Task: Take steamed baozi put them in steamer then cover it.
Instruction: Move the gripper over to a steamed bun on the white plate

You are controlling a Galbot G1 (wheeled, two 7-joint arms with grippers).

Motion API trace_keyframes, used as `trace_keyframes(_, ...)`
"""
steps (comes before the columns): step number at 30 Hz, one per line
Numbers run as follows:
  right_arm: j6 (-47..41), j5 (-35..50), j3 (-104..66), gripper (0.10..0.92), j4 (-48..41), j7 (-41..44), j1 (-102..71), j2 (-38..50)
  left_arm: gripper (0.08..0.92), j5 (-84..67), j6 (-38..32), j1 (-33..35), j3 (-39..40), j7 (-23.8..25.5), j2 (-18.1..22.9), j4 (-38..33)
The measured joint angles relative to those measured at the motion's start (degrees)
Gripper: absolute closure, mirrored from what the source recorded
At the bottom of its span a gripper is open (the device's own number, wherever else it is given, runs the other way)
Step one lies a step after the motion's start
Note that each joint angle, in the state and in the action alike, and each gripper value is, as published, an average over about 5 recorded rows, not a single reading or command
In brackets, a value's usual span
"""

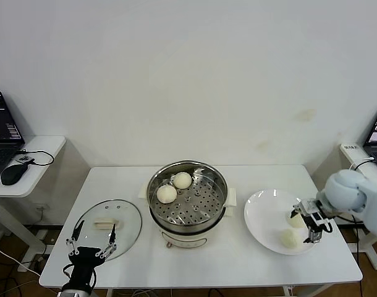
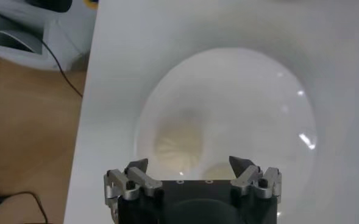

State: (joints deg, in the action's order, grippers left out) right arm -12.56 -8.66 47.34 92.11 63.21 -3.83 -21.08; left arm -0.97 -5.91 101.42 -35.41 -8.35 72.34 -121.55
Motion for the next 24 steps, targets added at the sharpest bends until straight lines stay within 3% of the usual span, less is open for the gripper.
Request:
trace_keyframes(11, -1.37, -2.28, -4.02, 0.211, -3.93, -2.23, -6.36, -3.36, 0.177, -0.02, 0.00, -0.02, -0.35, 0.00, 0.16, 0.44)
trace_keyframes(24, -2.73, -2.52, -5.98, 0.387, -5.93, -2.59, -8.81, -5.31, 0.177, -0.04, -0.02, -0.20, -0.36, -0.04, 0.36, 0.64)
